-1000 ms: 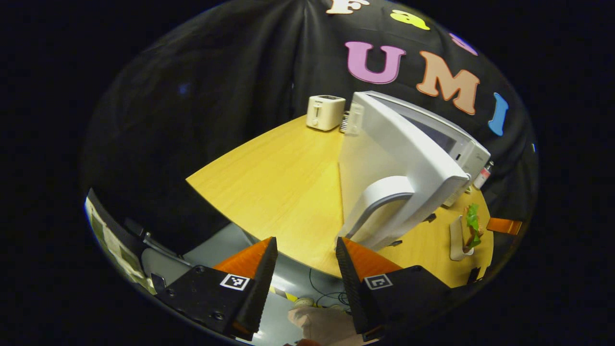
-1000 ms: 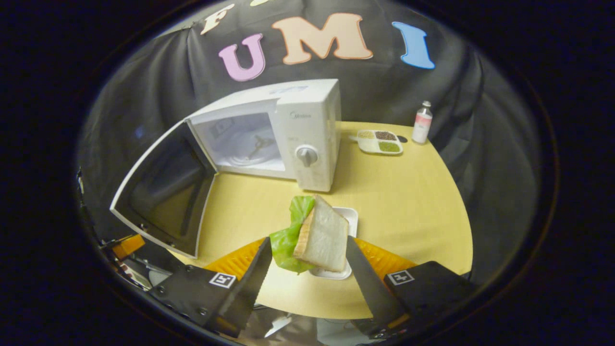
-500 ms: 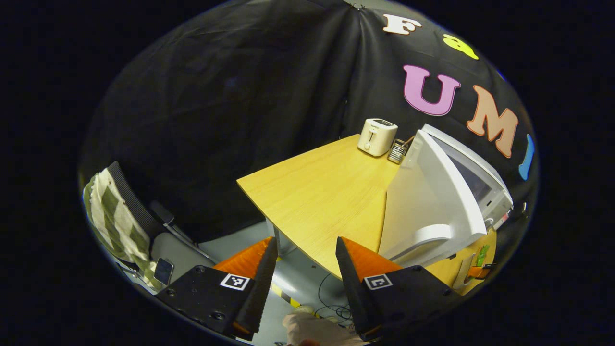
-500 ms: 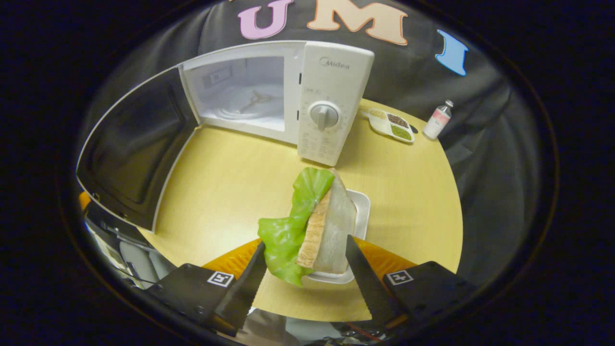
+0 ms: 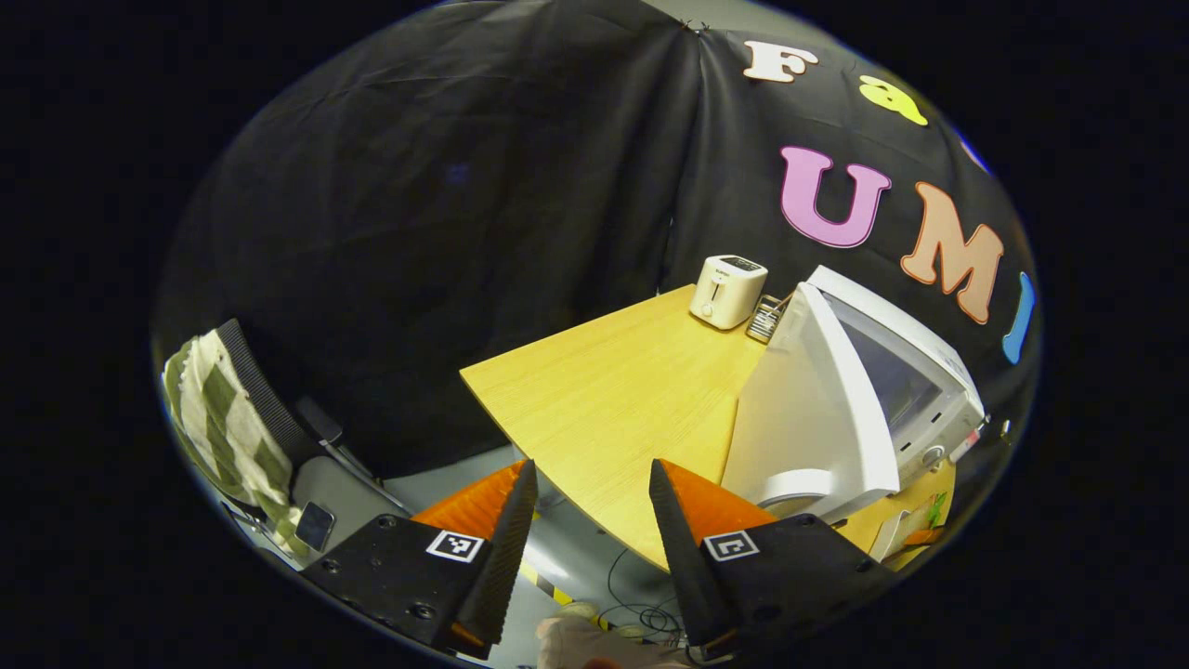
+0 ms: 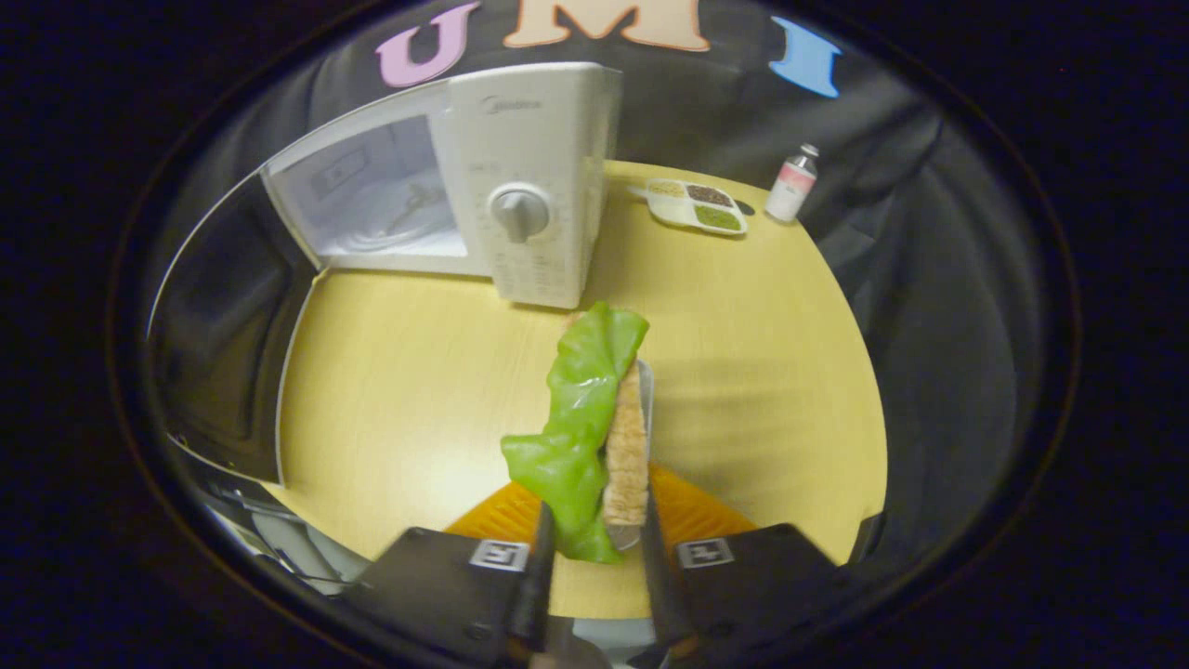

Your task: Open the microwave oven with the left hand, put the food in, and close the microwave oven.

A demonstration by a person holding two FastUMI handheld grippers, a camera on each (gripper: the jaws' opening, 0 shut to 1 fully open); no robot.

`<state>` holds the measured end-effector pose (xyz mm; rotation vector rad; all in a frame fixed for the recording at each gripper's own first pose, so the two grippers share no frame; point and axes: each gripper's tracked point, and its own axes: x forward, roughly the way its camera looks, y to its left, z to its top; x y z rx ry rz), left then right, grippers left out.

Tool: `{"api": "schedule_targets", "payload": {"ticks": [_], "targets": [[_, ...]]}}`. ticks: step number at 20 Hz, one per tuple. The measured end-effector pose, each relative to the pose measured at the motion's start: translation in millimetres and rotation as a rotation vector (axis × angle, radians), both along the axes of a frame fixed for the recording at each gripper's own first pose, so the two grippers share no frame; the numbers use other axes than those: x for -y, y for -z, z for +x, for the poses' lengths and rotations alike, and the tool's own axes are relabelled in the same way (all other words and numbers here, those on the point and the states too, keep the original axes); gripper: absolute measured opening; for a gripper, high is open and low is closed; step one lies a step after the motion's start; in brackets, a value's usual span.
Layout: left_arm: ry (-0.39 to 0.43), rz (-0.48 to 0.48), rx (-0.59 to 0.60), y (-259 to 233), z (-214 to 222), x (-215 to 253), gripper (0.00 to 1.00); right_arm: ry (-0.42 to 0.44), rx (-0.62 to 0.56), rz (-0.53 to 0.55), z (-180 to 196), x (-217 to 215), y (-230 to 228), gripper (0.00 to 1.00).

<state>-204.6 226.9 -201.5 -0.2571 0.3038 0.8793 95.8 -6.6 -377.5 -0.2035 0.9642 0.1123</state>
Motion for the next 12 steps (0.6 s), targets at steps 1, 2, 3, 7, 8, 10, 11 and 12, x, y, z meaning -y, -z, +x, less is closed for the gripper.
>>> {"api": "schedule_targets", "payload": {"ticks": [1, 2, 3, 7, 8, 10, 11, 12], "targets": [[0.011, 0.008, 0.007, -3.0, 4.8, 2.4, 0.71, 0.025, -0.012, 0.044, 0.4, 1.8, -1.6, 0.33], [0.019, 0.017, 0.012, -6.4, 9.8, 4.1, 0.71, 0.045, -0.024, 0.087, -0.2, 2.7, -3.4, 0.39], [0.024, 0.025, 0.017, -9.7, 13.4, 4.7, 0.71, 0.057, -0.035, 0.133, -1.2, 2.2, -5.9, 0.39], [0.059, 0.026, 0.052, -20.0, 32.1, 3.0, 0.71, 0.086, -0.025, 0.253, -4.6, 1.4, -30.6, 0.32], [0.067, 0.026, 0.060, -22.2, 35.9, 0.0, 0.71, 0.100, -0.004, 0.257, -4.8, 4.3, -38.5, 0.32], [0.092, 0.017, 0.075, -23.2, 46.4, -8.5, 0.71, 0.137, 0.039, 0.293, -8.1, 2.3, -58.0, 0.32], [0.109, 0.012, 0.079, -22.6, 51.3, -13.3, 0.71, 0.159, 0.057, 0.328, -10.1, -4.2, -66.9, 0.32], [0.127, 0.011, 0.079, -22.8, 57.2, -20.1, 0.71, 0.180, 0.064, 0.365, -14.7, -13.5, -73.1, 0.32]]}}
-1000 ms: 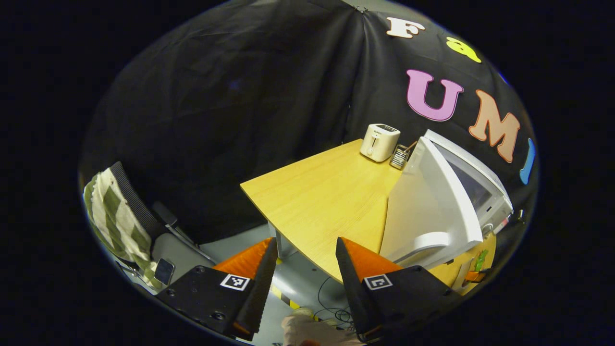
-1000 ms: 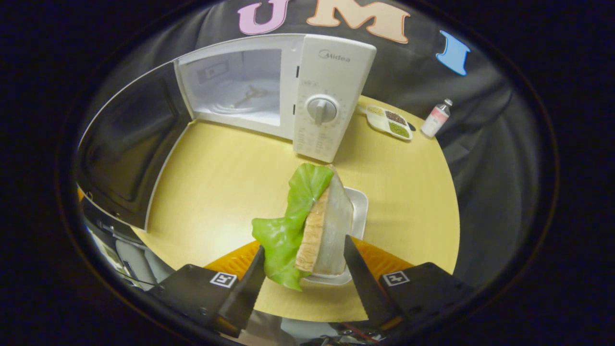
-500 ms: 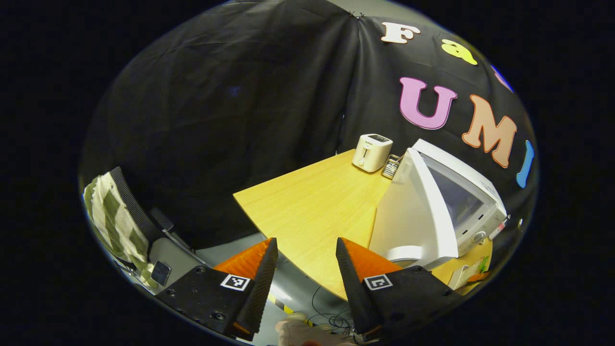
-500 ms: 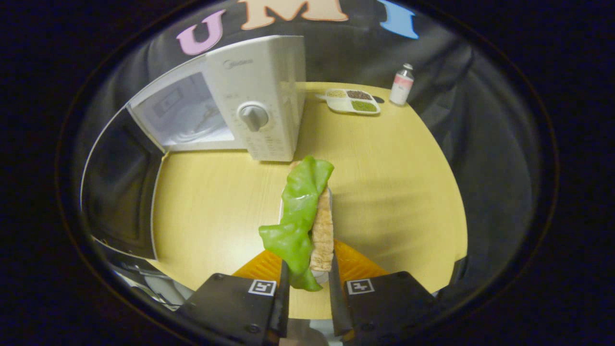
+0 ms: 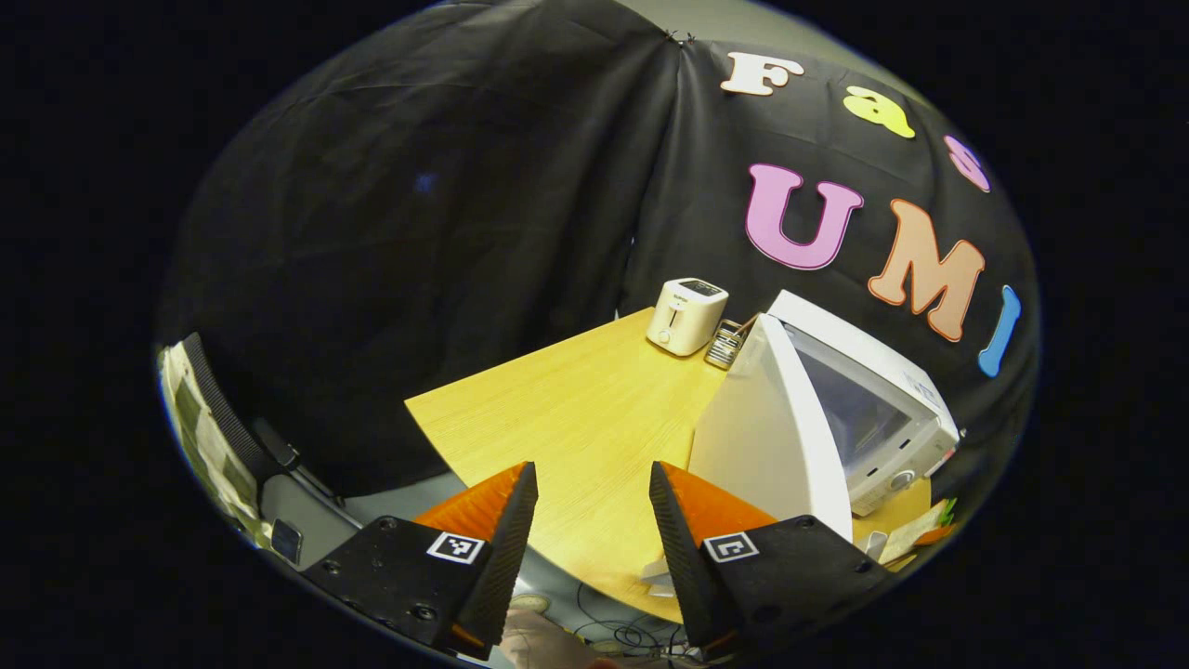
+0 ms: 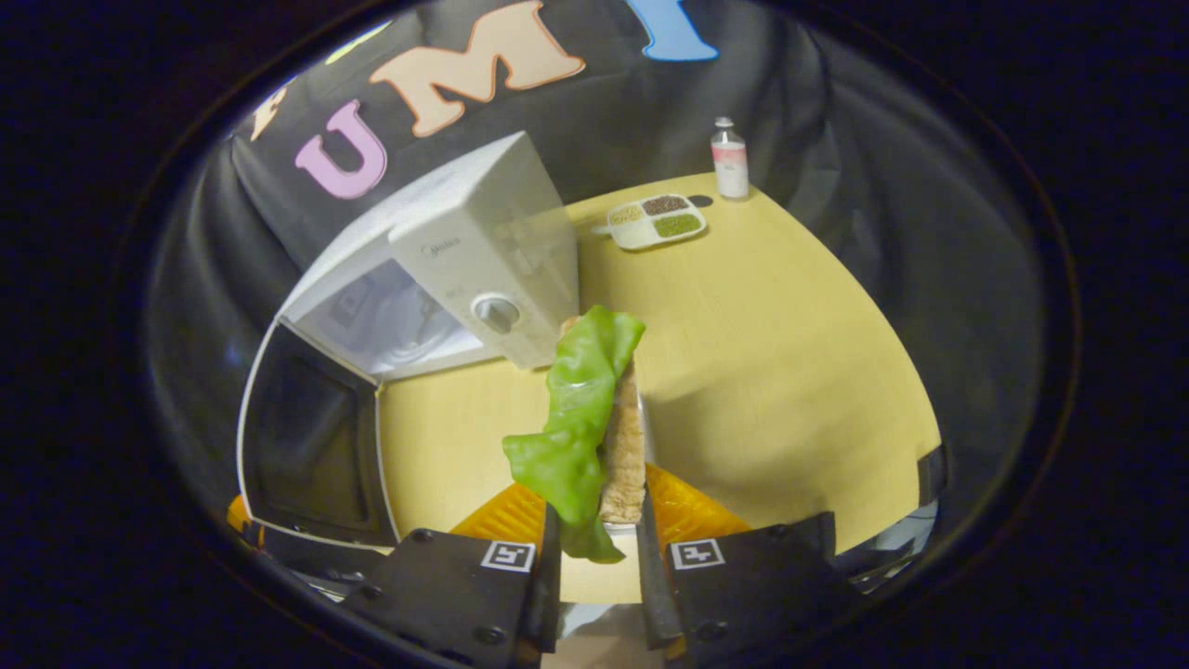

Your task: Open the microwave oven with the left hand, put the food in, and close the microwave oven.

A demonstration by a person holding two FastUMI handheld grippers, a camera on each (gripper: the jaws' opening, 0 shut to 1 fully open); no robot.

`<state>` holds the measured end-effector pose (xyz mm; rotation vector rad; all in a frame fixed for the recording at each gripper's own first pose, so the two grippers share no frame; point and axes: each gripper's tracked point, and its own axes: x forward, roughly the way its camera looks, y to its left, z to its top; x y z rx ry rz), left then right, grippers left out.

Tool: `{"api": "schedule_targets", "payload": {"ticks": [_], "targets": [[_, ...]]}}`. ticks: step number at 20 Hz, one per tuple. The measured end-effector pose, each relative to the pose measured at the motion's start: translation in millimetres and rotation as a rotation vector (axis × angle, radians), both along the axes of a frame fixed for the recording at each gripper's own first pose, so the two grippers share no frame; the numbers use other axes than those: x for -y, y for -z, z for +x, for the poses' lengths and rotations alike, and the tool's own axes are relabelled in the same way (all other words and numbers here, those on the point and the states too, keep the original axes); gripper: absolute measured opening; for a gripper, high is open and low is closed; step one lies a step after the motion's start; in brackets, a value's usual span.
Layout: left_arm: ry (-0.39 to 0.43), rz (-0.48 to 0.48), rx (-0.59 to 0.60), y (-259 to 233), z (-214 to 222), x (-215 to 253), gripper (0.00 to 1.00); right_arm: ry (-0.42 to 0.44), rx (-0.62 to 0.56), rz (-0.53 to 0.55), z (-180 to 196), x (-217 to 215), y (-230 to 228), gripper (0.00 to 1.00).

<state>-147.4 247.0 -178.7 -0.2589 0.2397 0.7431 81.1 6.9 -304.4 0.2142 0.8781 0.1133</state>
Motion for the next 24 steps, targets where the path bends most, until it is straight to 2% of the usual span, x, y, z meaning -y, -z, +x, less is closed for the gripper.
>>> {"api": "schedule_targets", "payload": {"ticks": [1, 2, 3, 5, 6, 7, 8, 10, 11, 12, 13, 15, 16, 17, 18, 19, 20, 22, 23, 24], "targets": [[0.020, -0.003, -0.003, -0.2, 5.6, -7.5, 0.71, 0.023, 0.002, 0.035, -5.5, -10.4, -4.2, 0.32], [0.041, -0.011, -0.010, 0.2, 10.0, -13.5, 0.71, 0.046, 0.002, 0.069, -11.3, -22.0, -6.9, 0.39], [0.069, -0.017, -0.013, 0.0, 15.2, -19.5, 0.71, 0.062, -0.001, 0.103, -17.4, -36.8, -7.8, 0.32], [0.129, -0.024, -0.020, -0.4, 23.3, -31.4, 0.71, 0.086, 0.000, 0.190, -28.9, -75.3, -4.9, 0.32], [0.153, -0.025, -0.033, 1.3, 25.5, -39.2, 0.71, 0.104, 0.005, 0.249, -32.3, -96.1, -3.6, 0.38], [0.180, -0.028, -0.045, 2.5, 28.4, -45.3, 0.71, 0.118, 0.008, 0.313, -35.1, -119.7, -0.9, 0.38], [0.206, -0.034, -0.048, 2.3, 32.3, -48.6, 0.71, 0.133, 0.011, 0.377, -38.1, -143.8, 0.9, 0.32], [0.269, -0.060, -0.058, 5.4, 36.7, -49.7, 0.71, 0.157, 0.040, 0.479, -36.1, -185.0, 2.9, 0.33], [0.298, -0.059, -0.066, 4.1, 35.7, -52.0, 0.75, 0.157, 0.060, 0.499, -33.5, -203.1, 4.7, 0.38], [0.313, -0.045, -0.083, 6.0, 38.4, -57.7, 0.80, 0.148, 0.082, 0.510, -29.1, -220.6, 9.4, 0.38], [0.331, -0.028, -0.102, 6.1, 39.2, -63.2, 0.75, 0.142, 0.097, 0.521, -24.4, -237.5, 12.5, 0.38], [0.378, -0.007, -0.118, 3.3, 43.0, -65.5, 0.75, 0.127, 0.124, 0.544, -14.9, -266.2, 15.1, 0.38], [0.400, 0.003, -0.127, 2.3, 44.8, -66.6, 0.80, 0.122, 0.144, 0.545, -6.6, -277.7, 15.4, 0.38], [0.421, 0.012, -0.135, 1.3, 45.6, -67.2, 0.75, 0.121, 0.163, 0.536, 3.1, -285.7, 16.4, 0.38], [0.436, 0.022, -0.145, -0.1, 45.9, -67.0, 0.75, 0.115, 0.181, 0.526, 11.4, -291.3, 17.5, 0.38], [0.448, 0.029, -0.152, -1.0, 46.2, -67.2, 0.75, 0.062, 0.169, 0.481, 12.5, -294.3, 25.0, 0.38], [0.463, 0.031, -0.157, -1.4, 47.0, -66.1, 0.75, 0.066, 0.189, 0.449, 19.2, -294.2, 31.4, 0.30], [0.492, 0.026, -0.176, 2.8, 49.2, -63.8, 0.75, 0.070, 0.183, 0.476, 37.2, -295.2, 37.0, 0.31], [0.502, 0.024, -0.185, 5.2, 50.9, -63.8, 0.75, 0.083, 0.186, 0.501, 45.4, -299.5, 38.7, 0.38], [0.508, 0.019, -0.195, 7.1, 51.6, -63.9, 0.75, 0.097, 0.199, 0.520, 54.9, -302.9, 38.9, 0.38]]}}
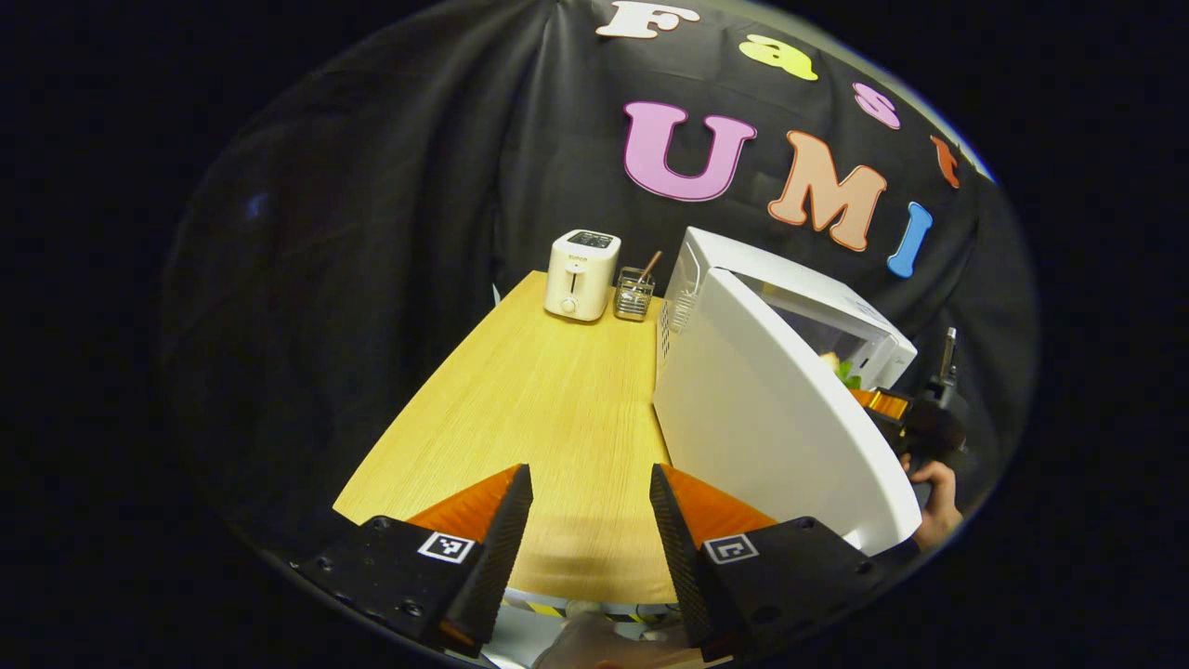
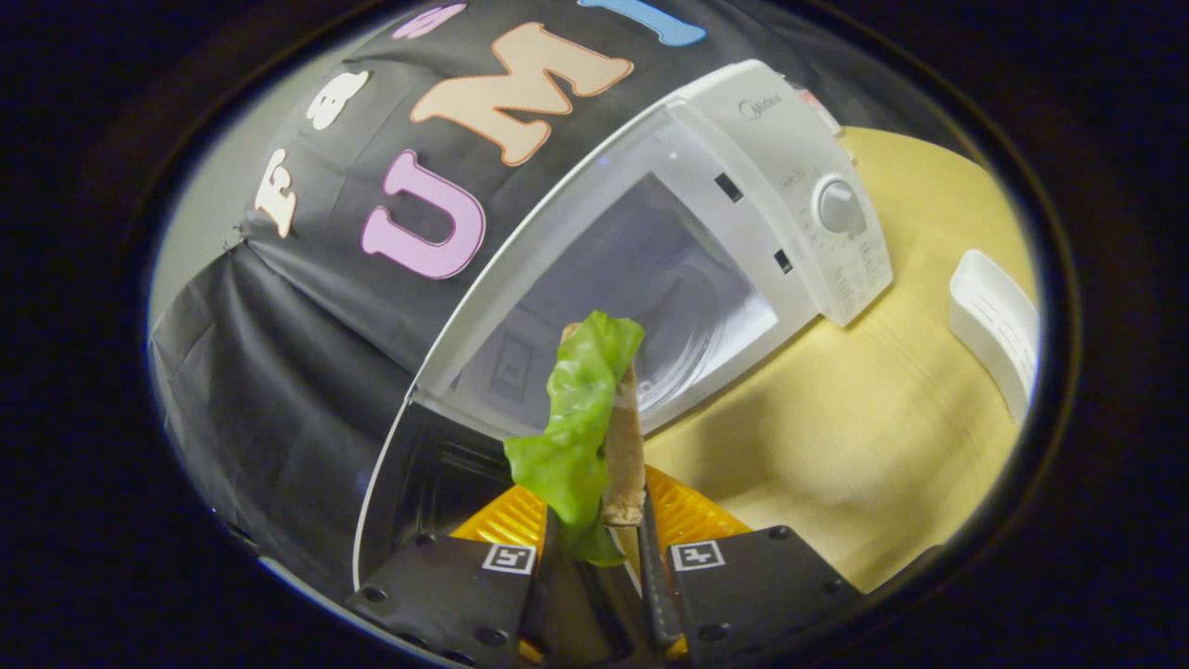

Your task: Open the microwave oven with the left hand, put the food in, and close the microwave oven.

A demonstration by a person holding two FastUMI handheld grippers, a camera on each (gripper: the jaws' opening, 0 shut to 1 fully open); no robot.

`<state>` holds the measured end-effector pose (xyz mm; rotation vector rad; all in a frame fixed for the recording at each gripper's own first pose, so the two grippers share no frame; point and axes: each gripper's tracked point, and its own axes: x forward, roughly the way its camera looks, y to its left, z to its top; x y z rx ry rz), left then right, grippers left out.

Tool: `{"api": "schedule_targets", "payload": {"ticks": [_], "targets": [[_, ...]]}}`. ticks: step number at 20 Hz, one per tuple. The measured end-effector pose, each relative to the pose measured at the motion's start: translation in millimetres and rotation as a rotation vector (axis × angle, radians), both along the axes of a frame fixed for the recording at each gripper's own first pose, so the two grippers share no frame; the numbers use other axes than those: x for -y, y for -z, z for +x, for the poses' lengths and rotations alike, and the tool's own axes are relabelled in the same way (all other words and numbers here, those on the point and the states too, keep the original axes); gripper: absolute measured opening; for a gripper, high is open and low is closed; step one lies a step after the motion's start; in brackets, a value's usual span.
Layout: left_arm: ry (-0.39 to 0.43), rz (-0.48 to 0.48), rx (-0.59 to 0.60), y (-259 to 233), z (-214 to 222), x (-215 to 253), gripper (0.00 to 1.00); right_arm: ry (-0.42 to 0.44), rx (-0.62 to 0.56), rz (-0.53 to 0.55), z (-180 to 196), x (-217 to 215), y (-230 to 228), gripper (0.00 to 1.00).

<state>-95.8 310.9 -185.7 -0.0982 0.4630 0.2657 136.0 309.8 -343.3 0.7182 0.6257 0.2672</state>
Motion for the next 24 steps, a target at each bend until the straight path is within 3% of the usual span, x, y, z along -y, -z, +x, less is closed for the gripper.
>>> {"api": "schedule_targets", "payload": {"ticks": [1, 3, 4, 9, 10, 11, 12, 14, 15, 16, 17, 19, 20, 23, 24], "targets": [[0.001, -0.004, -0.006, 1.0, 1.0, -0.7, 0.75, 0.015, 0.011, 0.016, 10.2, -3.5, 0.4, 0.31], [-0.004, -0.014, 0.000, -0.5, 6.4, -4.0, 0.75, 0.053, 0.026, 0.054, 29.0, -8.5, 1.9, 0.31], [-0.007, -0.019, -0.001, -0.8, 7.3, -5.5, 0.75, 0.072, 0.030, 0.081, 37.5, -11.9, 1.0, 0.38], [0.024, -0.035, -0.037, 6.1, 10.4, -4.3, 0.75, 0.181, 0.053, 0.194, 80.0, -23.0, 7.4, 0.38], [0.029, -0.043, -0.047, 9.0, 12.4, -2.9, 0.80, 0.197, 0.047, 0.205, 87.1, -25.2, 11.0, 0.38], [0.034, -0.055, -0.056, 11.4, 13.2, -2.5, 0.75, 0.207, 0.037, 0.210, 93.2, -26.8, 16.2, 0.38], [0.035, -0.069, -0.065, 14.7, 14.9, -3.0, 0.75, 0.217, 0.028, 0.210, 98.6, -28.5, 21.1, 0.31], [0.028, -0.096, -0.079, 20.1, 18.4, -4.4, 0.75, 0.230, 0.023, 0.186, 106.1, -29.9, 32.3, 0.31], [0.019, -0.104, -0.085, 21.7, 18.6, -6.3, 0.75, 0.231, 0.025, 0.176, 108.9, -30.2, 35.8, 0.38], [0.014, -0.112, -0.090, 24.2, 19.2, -7.7, 0.75, 0.229, 0.031, 0.174, 112.8, -30.6, 37.5, 0.38], [0.010, -0.118, -0.095, 25.6, 18.6, -7.9, 0.75, 0.231, 0.034, 0.169, 115.7, -31.0, 38.7, 0.31], [0.013, -0.121, -0.107, 28.9, 16.8, -8.9, 0.75, 0.237, 0.028, 0.144, 123.2, -31.3, 41.8, 0.31], [0.019, -0.121, -0.117, 32.3, 16.6, -8.9, 0.75, 0.243, 0.013, 0.114, 125.0, -32.6, 45.6, 0.38], [0.035, -0.124, -0.135, 37.4, 20.4, -8.0, 0.75, 0.229, 0.018, -0.014, 124.7, -24.4, 49.0, 0.38], [0.040, -0.131, -0.133, 38.2, 22.6, -6.6, 0.75, 0.239, 0.027, -0.090, 124.3, -16.2, 50.4, 0.45]]}}
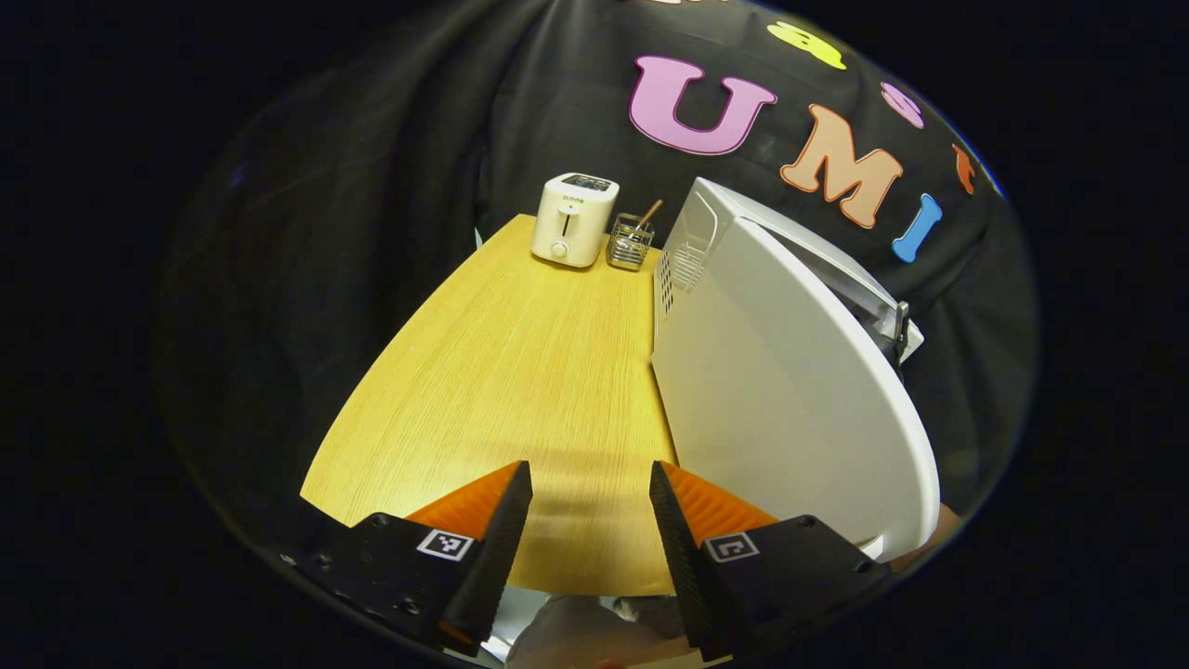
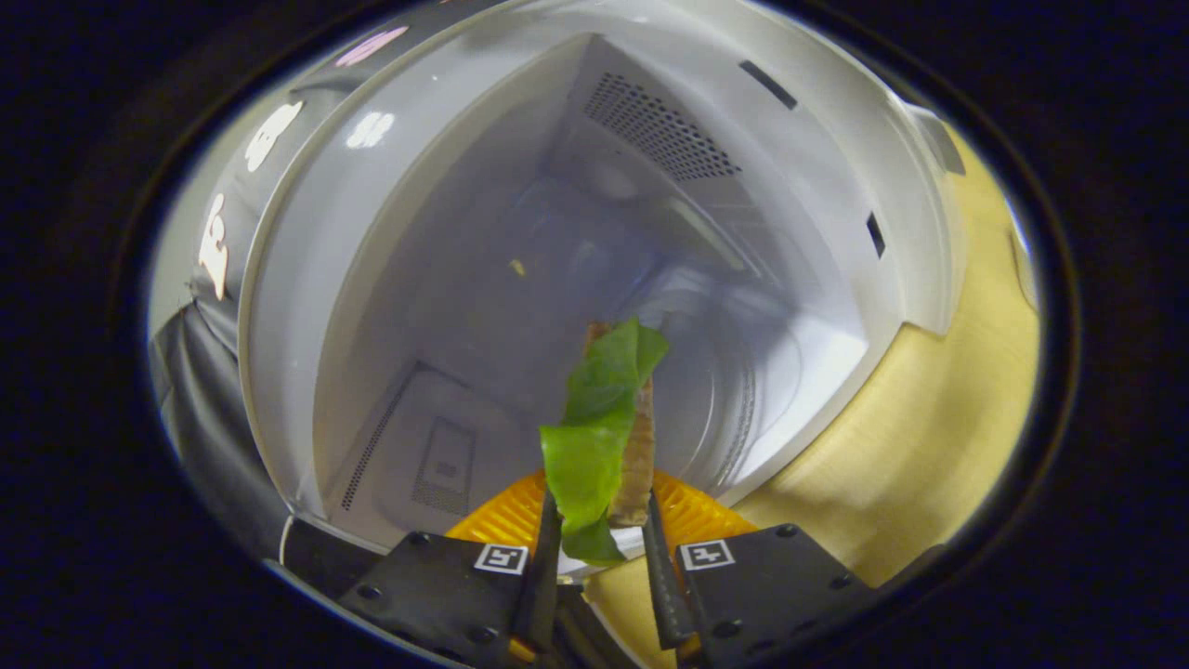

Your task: Open the microwave oven with the left hand, put the food in, and close the microwave oven.

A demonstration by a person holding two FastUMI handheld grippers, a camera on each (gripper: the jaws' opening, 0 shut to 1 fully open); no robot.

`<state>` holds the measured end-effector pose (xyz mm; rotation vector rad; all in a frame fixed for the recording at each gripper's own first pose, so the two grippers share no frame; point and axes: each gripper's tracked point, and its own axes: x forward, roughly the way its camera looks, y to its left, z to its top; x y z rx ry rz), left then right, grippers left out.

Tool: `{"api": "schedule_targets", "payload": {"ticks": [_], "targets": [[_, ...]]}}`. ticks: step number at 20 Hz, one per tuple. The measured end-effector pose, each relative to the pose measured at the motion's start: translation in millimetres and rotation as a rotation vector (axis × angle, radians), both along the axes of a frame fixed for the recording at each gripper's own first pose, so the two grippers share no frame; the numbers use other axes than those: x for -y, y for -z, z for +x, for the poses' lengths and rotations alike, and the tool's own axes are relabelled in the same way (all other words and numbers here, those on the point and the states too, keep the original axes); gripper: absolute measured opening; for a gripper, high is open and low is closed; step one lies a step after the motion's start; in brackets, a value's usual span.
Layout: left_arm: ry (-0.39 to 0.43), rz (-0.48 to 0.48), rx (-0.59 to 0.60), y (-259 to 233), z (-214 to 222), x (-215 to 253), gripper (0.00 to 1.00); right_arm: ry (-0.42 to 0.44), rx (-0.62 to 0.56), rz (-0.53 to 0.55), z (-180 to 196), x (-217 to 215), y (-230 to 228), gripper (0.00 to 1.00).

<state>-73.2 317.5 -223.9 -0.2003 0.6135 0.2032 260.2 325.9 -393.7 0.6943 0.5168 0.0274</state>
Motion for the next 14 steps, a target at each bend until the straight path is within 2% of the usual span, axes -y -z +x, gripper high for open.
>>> {"api": "schedule_targets", "payload": {"ticks": [1, 2, 3, 4, 5, 6, 8, 11, 14], "targets": [[0.007, -0.009, 0.002, 0.4, 2.0, 3.0, 0.75, -0.002, 0.001, -0.071, -0.9, 7.1, 3.1, 0.48], [0.017, -0.018, 0.005, 0.7, 4.2, 6.2, 0.80, -0.008, 0.008, -0.118, -3.1, 9.2, 2.1, 0.51], [0.029, -0.024, 0.007, 0.9, 6.6, 9.1, 0.80, -0.005, 0.024, -0.164, -1.1, 12.4, -0.1, 0.61], [0.041, -0.026, 0.006, 1.9, 8.9, 12.9, 0.80, -0.007, 0.036, -0.224, -0.8, 18.3, -0.3, 0.61], [0.053, -0.027, 0.004, 2.8, 9.0, 15.8, 0.75, -0.013, 0.046, -0.273, -2.0, 22.1, -1.5, 0.65], [0.063, -0.028, 0.005, 3.6, 10.4, 18.4, 0.75, -0.017, 0.056, -0.303, -2.0, 24.0, -2.4, 0.70], [0.076, -0.028, 0.010, 2.8, 9.7, 22.3, 0.75, -0.008, 0.085, -0.332, -3.2, 28.5, -9.3, 0.91], [0.086, -0.028, 0.018, 1.8, 7.2, 25.9, 0.75, 0.015, 0.132, -0.393, -12.7, 42.7, -30.7, 0.90], [0.097, -0.036, 0.028, 0.1, 7.7, 30.2, 0.75, -0.013, 0.162, -0.467, -36.2, 54.0, -51.0, 0.90]]}}
